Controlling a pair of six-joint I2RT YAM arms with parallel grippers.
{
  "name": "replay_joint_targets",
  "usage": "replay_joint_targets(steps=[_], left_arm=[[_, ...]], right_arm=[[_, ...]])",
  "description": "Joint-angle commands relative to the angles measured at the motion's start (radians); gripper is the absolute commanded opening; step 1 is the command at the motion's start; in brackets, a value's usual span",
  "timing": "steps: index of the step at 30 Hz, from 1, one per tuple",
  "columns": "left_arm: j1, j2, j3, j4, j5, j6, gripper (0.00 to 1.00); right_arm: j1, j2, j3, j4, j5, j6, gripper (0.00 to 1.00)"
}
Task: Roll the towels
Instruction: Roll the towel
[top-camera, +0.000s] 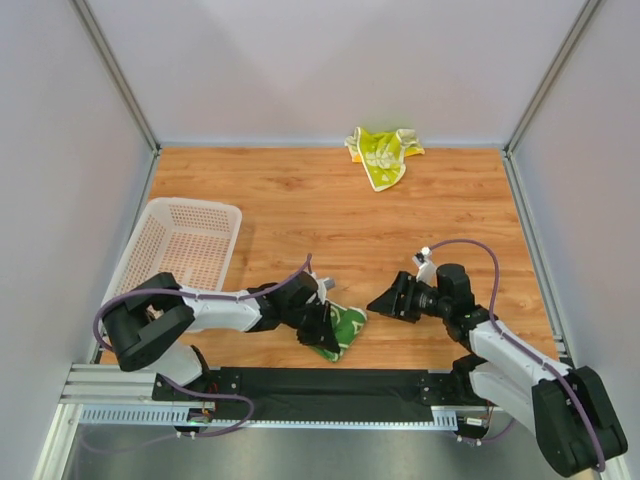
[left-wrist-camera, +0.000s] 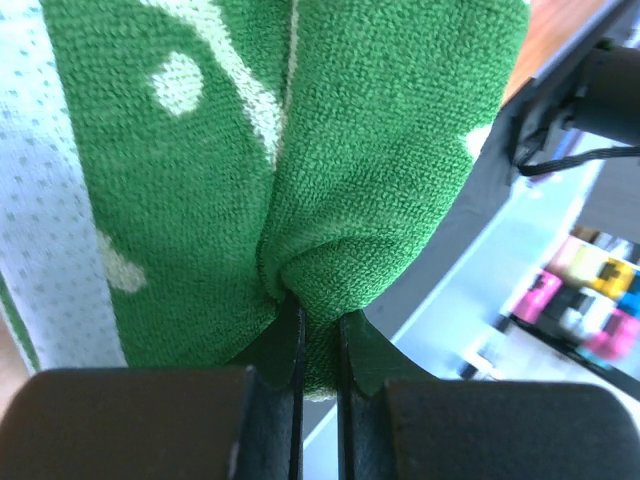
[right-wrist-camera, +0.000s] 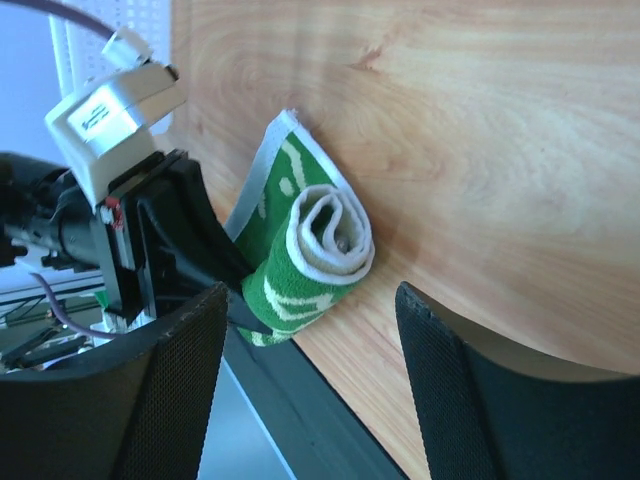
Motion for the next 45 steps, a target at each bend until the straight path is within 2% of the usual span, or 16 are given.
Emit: replay_joint_targets(steps=[1, 8, 12, 20, 27, 32, 38, 42, 45], left_arm=[[0.040, 0.055, -0.042, 0.058, 0.077, -0.032, 0.00], [0.096, 0.087, -0.046, 0.067, 0.135, -0.062, 0.00], [0.119, 0.104, -0.088, 0.128, 0.155, -0.112, 0.00], [0.123, 0.122, -0.135, 0.170, 0.135, -0.165, 0.00], [0.123, 0.127, -0.183, 0.219, 0.111, -0.225, 0.00], [0.124, 0.124, -0.206, 0.246, 0.108, -0.236, 0.00], [0.124, 0.108, -0.230, 0.271, 0.100, -0.250, 0.00], [0.124, 0.087, -0.244, 0.266, 0.086, -0.251, 0.00], [0.124, 0.067, -0.226, 0.205, 0.068, -0.222, 0.00]], right_arm=[[0.003, -0.052, -0.043, 0.120, -0.051, 0.064, 0.70], [0.049, -0.075, -0.121, 0.244, -0.002, 0.095, 0.72], [0.067, -0.015, -0.155, 0.345, 0.005, 0.107, 0.72], [0.143, 0.137, -0.135, 0.442, 0.065, 0.118, 0.72], [0.273, 0.285, -0.131, 0.583, 0.139, 0.153, 0.72], [0.310, 0.397, -0.120, 0.692, 0.159, 0.178, 0.72], [0.350, 0.509, -0.094, 0.761, 0.185, 0.187, 0.64], [0.377, 0.552, -0.088, 0.801, 0.199, 0.198, 0.48], [0.384, 0.557, -0.082, 0.804, 0.209, 0.198, 0.37]])
